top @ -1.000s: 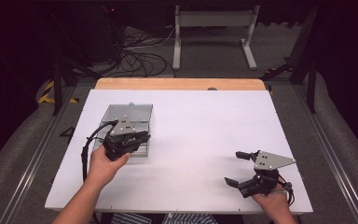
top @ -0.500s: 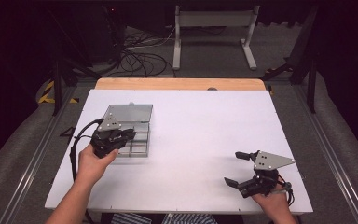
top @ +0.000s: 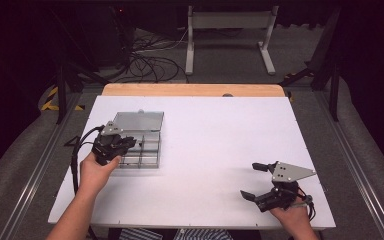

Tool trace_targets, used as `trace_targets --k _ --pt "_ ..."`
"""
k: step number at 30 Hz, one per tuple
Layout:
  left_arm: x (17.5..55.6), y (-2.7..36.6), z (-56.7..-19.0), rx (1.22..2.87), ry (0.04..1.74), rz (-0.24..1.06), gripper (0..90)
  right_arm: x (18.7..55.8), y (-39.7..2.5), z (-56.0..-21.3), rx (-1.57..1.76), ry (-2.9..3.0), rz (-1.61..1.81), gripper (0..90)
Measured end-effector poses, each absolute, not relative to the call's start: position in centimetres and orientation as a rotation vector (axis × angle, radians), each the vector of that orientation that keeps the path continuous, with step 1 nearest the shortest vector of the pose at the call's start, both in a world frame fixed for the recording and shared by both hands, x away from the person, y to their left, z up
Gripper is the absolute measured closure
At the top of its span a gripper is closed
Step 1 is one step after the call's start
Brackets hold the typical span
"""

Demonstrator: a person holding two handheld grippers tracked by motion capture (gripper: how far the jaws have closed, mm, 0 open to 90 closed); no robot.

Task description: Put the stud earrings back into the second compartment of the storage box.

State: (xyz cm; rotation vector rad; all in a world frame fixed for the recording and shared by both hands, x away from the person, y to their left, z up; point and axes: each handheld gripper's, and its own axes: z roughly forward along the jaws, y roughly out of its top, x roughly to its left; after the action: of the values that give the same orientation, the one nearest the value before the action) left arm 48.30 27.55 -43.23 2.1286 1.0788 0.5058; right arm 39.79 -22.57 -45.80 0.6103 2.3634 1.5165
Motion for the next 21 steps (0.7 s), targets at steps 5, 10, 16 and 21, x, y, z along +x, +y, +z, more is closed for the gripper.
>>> trace_targets --k 5,10,16,21 --pt "49.2 27.9 -44.1 2.143 1.133 0.497 79.7 39.8 -22.5 -45.8 0.609 2.366 1.518 4.1" --pt "50.0 28.0 -44.8 2.134 1.177 0.522 74.5 39.8 -22.5 -45.9 0.608 2.370 1.513 4.1" --pt "49.4 28.1 -44.4 2.085 1.160 0.533 58.6 39.9 -22.6 -45.9 0.610 2.368 1.518 4.1" --pt "47.5 27.9 -43.5 2.017 1.096 0.523 47.8 39.9 -22.6 -45.8 0.609 2.365 1.521 4.1"
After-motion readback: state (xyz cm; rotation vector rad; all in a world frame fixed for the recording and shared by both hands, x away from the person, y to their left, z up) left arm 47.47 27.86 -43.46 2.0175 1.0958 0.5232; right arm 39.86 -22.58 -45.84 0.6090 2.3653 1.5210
